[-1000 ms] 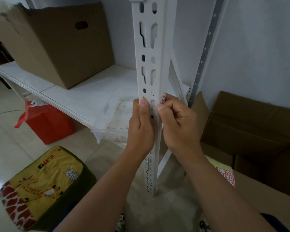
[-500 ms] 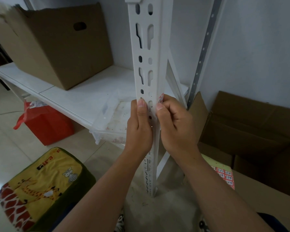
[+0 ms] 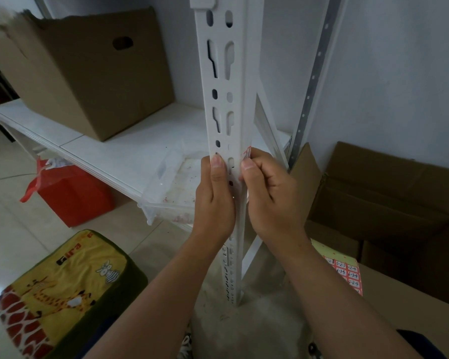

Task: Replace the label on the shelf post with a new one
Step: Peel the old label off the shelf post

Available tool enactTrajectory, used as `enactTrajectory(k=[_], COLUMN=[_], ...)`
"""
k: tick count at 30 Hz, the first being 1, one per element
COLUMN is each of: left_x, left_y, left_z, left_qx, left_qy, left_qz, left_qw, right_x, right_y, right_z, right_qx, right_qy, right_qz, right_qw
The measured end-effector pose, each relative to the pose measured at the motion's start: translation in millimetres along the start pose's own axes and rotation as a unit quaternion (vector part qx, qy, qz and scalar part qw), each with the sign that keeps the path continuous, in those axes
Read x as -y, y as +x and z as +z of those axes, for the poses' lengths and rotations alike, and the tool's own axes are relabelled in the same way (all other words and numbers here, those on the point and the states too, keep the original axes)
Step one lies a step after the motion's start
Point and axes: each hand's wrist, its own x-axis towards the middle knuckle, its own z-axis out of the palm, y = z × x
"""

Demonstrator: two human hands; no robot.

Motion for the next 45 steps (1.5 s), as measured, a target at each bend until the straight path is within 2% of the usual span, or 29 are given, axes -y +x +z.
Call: enactTrajectory(k=[15, 22, 30, 32, 39, 45], left_x=[4.0, 5.6, 5.6, 4.6, 4.2, 5.1], left_y=[0.6, -1.0, 0.0, -0.3, 0.0, 0.0], left_z=[2.1, 6.8, 5.1, 5.0, 4.6, 6.6], left_qx=[-0.021, -0.043, -0.033, -0.032, -0.03, -0.044], left_qy=[0.002, 0.006, -0.006, 0.0, -0.001, 0.024], left_qz=[0.004, 0.011, 0.014, 0.018, 0.003, 0.002], left_qw=[1.0, 0.999, 0.999, 0.999, 1.0, 0.999], right_x=[7.1, 12.3, 13.2, 11.7, 1.8, 3.2], right_y=[1.8, 1.8, -3.0, -1.6, -1.1, -0.4], right_z=[-1.8, -4.2, -1.7, -3.4, -0.4, 4.1], right_qx=[-0.01, -0.002, 0.026, 0.02, 0.009, -0.009], right_qy=[0.039, 0.088, 0.103, 0.089, -0.083, -0.066], right_qz=[0.054, 0.111, 0.091, 0.079, -0.014, 0.002], right_qw=[0.998, 0.99, 0.99, 0.993, 0.996, 0.998])
